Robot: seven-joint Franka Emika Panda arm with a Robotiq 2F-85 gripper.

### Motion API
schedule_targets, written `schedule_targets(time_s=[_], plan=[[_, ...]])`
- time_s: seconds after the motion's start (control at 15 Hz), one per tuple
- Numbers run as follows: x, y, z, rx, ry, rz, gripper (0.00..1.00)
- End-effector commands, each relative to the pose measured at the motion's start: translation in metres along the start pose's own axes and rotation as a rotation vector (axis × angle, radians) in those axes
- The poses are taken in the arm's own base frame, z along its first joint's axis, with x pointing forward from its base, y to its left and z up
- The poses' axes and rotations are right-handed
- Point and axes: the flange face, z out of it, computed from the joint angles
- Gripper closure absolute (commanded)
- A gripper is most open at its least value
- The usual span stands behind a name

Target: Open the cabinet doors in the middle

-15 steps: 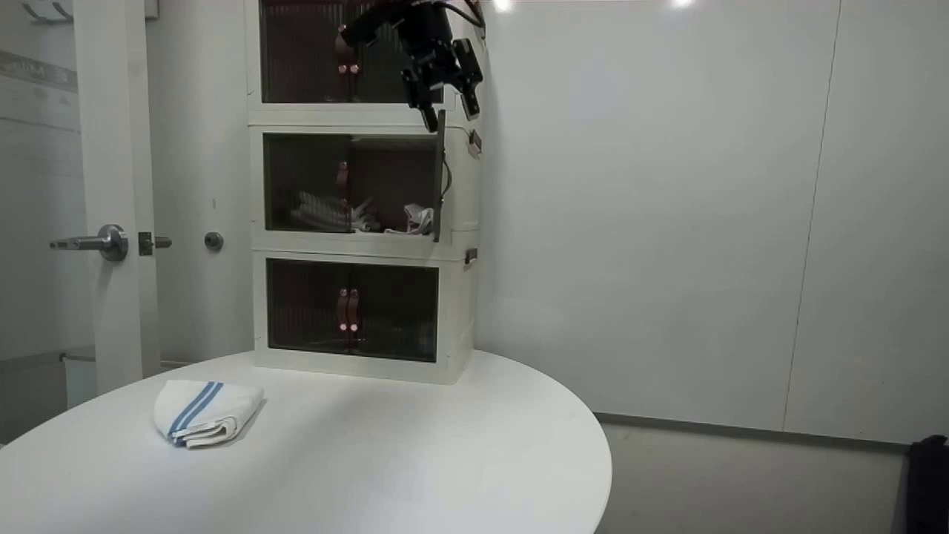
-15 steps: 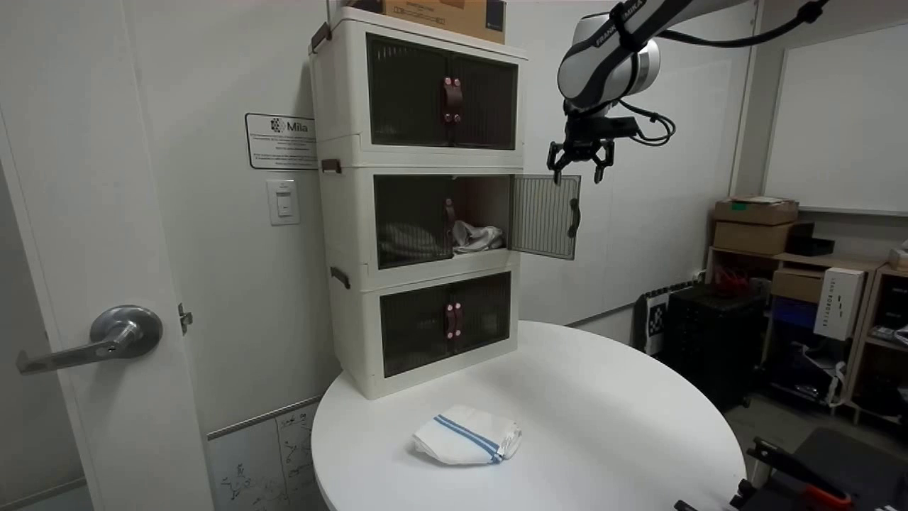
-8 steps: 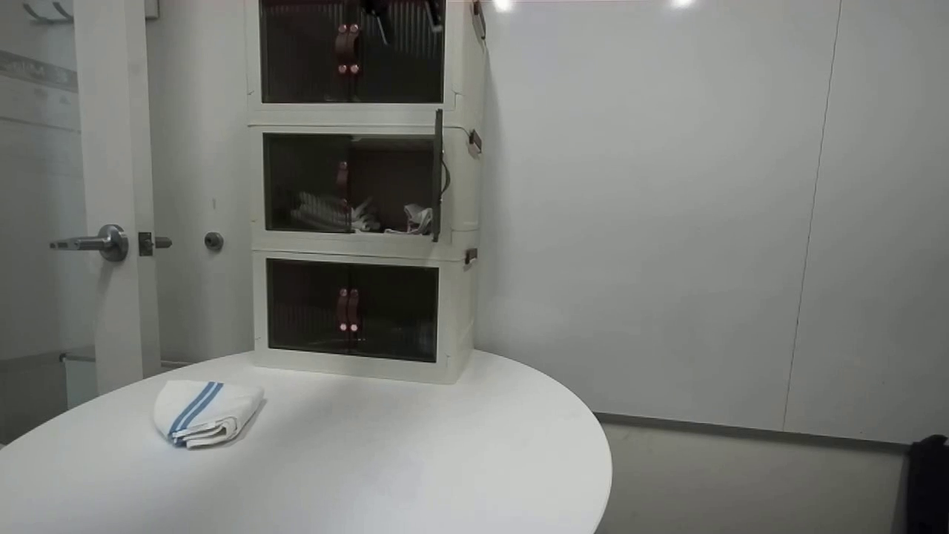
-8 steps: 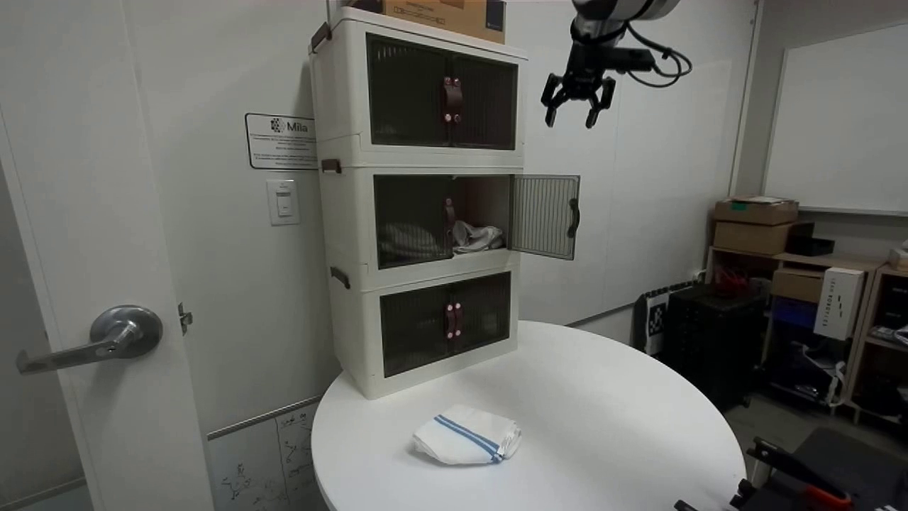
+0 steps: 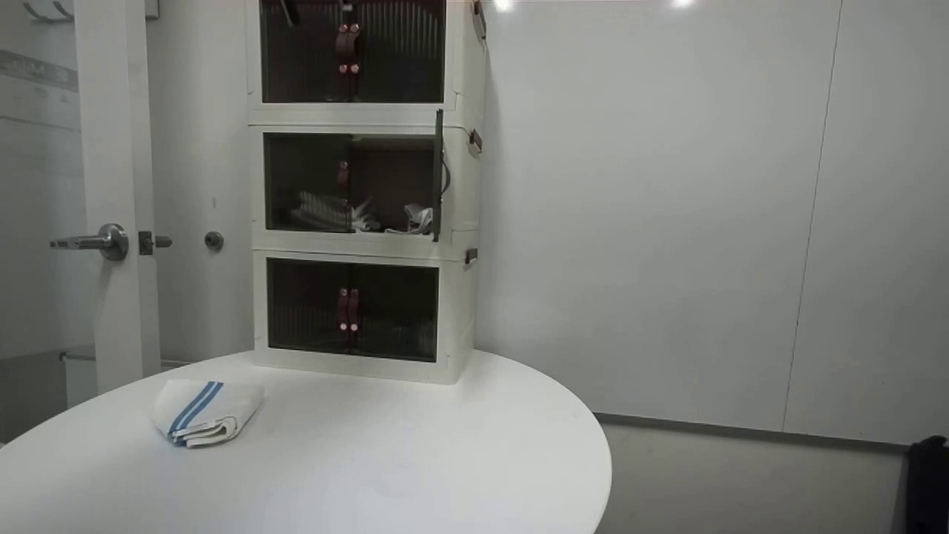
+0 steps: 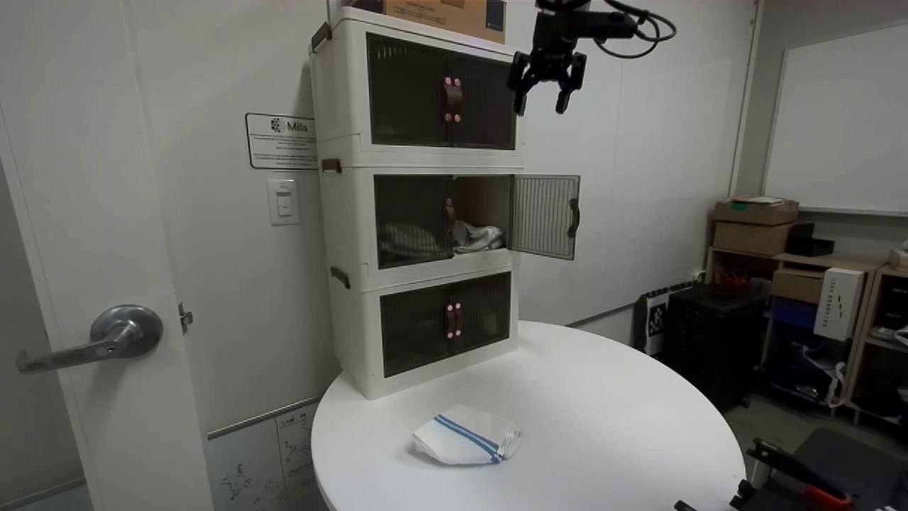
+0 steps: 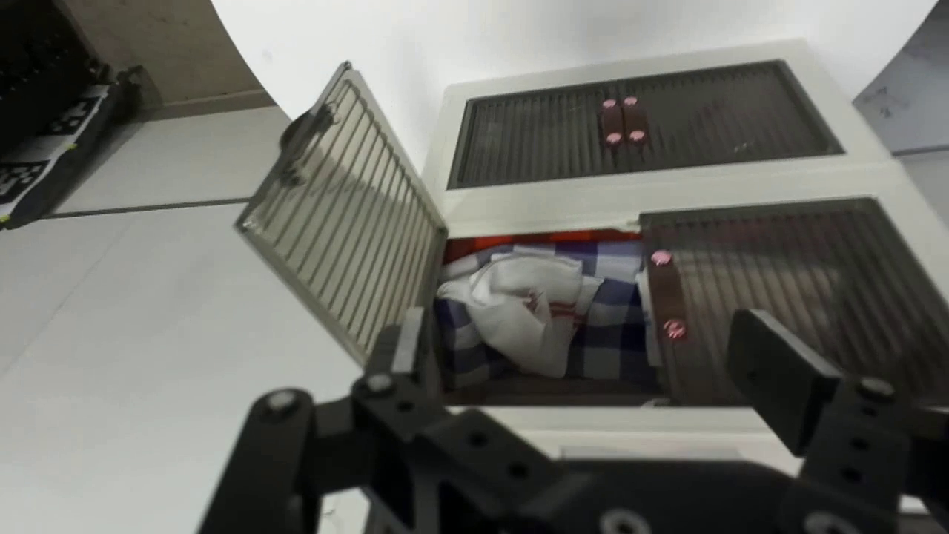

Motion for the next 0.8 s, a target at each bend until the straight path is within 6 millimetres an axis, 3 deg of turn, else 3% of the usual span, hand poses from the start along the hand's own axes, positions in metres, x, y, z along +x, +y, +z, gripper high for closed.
schedule_targets(time_s=[0.0, 0.13, 0.33, 0.53, 0.73], plan=[[-0.019, -0.072, 0.062, -0.076, -0.027, -0.098, 0.00], [-0.027, -0.107, 0.100, -0.170, 0.024, -0.133, 0.00], [-0.024, -0.136, 0.147, -0.304, 0.100, -0.088, 0.00], [-0.020, -0.158, 0.193, -0.391, 0.147, 0.038, 0.00], [-0.029, -0.191, 0.231, -0.370, 0.158, 0.213, 0.00]])
